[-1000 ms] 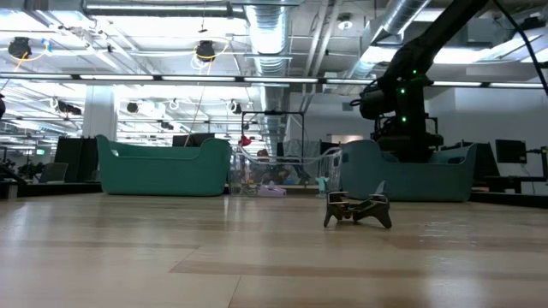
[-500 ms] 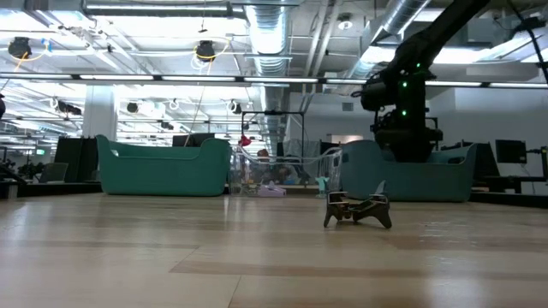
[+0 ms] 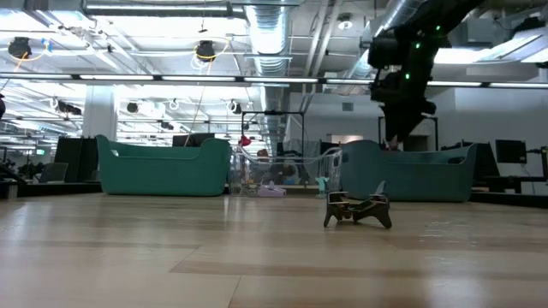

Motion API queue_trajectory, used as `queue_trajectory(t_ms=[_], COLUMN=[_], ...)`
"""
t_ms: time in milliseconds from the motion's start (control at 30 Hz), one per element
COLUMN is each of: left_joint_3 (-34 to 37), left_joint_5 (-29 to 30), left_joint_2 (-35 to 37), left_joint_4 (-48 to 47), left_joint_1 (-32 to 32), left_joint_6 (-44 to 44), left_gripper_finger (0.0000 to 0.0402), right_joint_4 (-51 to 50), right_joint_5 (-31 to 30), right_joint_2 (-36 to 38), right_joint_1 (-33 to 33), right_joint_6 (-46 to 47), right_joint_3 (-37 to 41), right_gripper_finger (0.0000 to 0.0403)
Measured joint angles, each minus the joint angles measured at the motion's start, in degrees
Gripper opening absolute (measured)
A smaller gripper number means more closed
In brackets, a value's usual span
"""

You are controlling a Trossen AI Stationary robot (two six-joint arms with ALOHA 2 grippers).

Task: Pick and place Stapler, Stapler remover, tape
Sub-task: Put the black staple remover into the transparent bin

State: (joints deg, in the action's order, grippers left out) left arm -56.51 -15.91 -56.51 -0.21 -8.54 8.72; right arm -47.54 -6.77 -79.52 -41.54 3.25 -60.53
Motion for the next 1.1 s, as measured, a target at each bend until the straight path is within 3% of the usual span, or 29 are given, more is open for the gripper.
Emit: queue_trajectory(t_ms=[500,1100], left_joint_3=[0.0,0.0], left_joint_5=[-0.01,0.01], left_joint_2=[0.02,0.02], left_joint_4=[0.36,0.74], left_joint_1=[0.01,0.0], left_joint_6=[0.01,0.0], left_gripper_finger=[0.0021,0.0021], right_joint_4=[0.88,11.04], right_joint_5=[1.36,1.38], right_joint_2=[2.96,2.96], right_joint_1=[14.69,37.57], right_joint_6=[-0.2,-3.8], right_joint_3=[-0.02,-0.02], right_gripper_finger=[0.0226,0.0226])
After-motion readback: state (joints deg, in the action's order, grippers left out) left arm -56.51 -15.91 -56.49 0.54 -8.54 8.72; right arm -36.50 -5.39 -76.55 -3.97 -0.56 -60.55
